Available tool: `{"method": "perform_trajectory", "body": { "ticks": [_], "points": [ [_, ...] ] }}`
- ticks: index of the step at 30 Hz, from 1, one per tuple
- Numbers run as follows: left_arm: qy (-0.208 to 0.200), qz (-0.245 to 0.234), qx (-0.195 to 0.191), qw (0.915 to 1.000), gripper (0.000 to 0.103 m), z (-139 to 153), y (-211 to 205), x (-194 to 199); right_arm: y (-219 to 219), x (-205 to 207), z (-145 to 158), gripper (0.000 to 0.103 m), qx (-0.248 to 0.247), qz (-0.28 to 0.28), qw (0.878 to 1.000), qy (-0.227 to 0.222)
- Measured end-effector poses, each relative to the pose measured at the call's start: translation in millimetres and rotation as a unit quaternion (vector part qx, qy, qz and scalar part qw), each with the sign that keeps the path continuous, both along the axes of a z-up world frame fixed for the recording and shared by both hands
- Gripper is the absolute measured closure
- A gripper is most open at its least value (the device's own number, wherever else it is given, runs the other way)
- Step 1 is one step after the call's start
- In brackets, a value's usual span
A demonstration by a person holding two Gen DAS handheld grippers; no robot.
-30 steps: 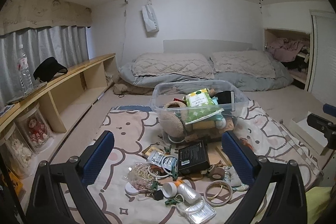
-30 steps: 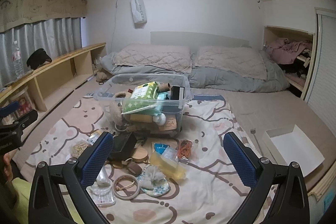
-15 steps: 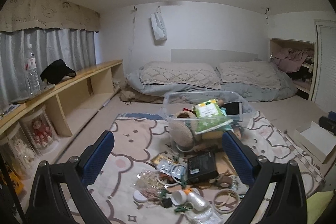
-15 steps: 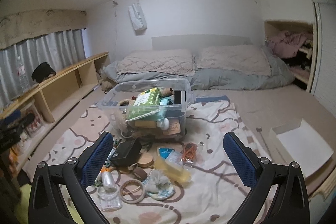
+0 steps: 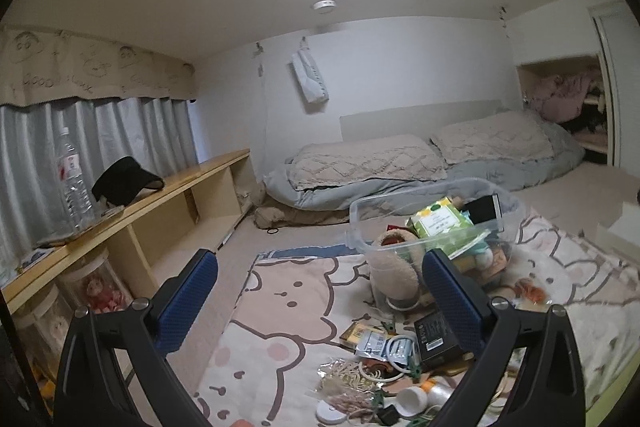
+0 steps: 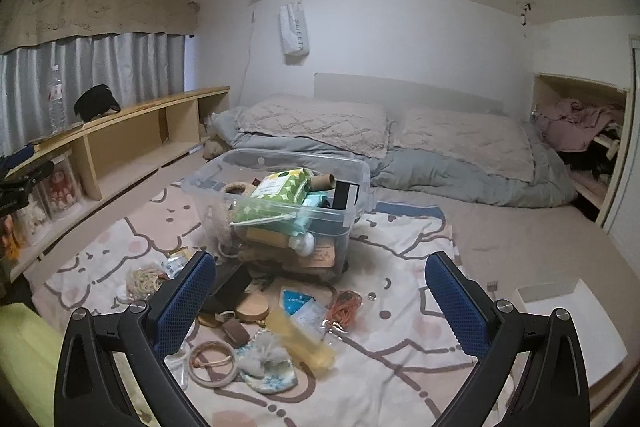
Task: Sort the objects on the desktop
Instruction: 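Move the left tool toward the white round tape measure while the right tool approaches the yellow tray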
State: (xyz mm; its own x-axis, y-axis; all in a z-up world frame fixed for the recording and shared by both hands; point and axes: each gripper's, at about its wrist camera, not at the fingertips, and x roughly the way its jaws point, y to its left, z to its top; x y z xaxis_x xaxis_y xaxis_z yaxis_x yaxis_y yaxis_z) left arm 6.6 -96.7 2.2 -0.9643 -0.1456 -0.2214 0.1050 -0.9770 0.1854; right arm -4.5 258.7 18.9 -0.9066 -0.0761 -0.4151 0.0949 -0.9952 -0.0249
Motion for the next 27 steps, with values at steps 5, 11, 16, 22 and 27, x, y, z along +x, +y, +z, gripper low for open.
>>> {"method": "perform_trajectory", "body": {
  "ticks": [5,11,16,22,27],
  "points": [
    [-0.01,-0.037,-0.012,0.9992,0.0,-31,-1,-16,22,-14,-14,0.0,-0.007,-0.021,1.0,0.022],
    [-0.057,-0.056,0.005,0.9968,0.0,-63,-4,-38,41,-42,-53,0.0,-0.004,-0.026,1.0,0.01],
    [-0.084,-0.044,0.019,0.9953,0.0,-84,-13,-53,42,-70,-100,0.0,0.017,-0.013,0.999,-0.037],
    [-0.114,-0.019,0.034,0.9927,0.0,-110,-37,-69,35,-97,-154,0.0,0.029,-0.019,0.993,-0.116],
    [-0.149,0.022,0.062,0.9867,0.0,-139,-67,-78,46,-118,-183,0.0,0.01,-0.052,0.983,-0.177]
  ]
}}
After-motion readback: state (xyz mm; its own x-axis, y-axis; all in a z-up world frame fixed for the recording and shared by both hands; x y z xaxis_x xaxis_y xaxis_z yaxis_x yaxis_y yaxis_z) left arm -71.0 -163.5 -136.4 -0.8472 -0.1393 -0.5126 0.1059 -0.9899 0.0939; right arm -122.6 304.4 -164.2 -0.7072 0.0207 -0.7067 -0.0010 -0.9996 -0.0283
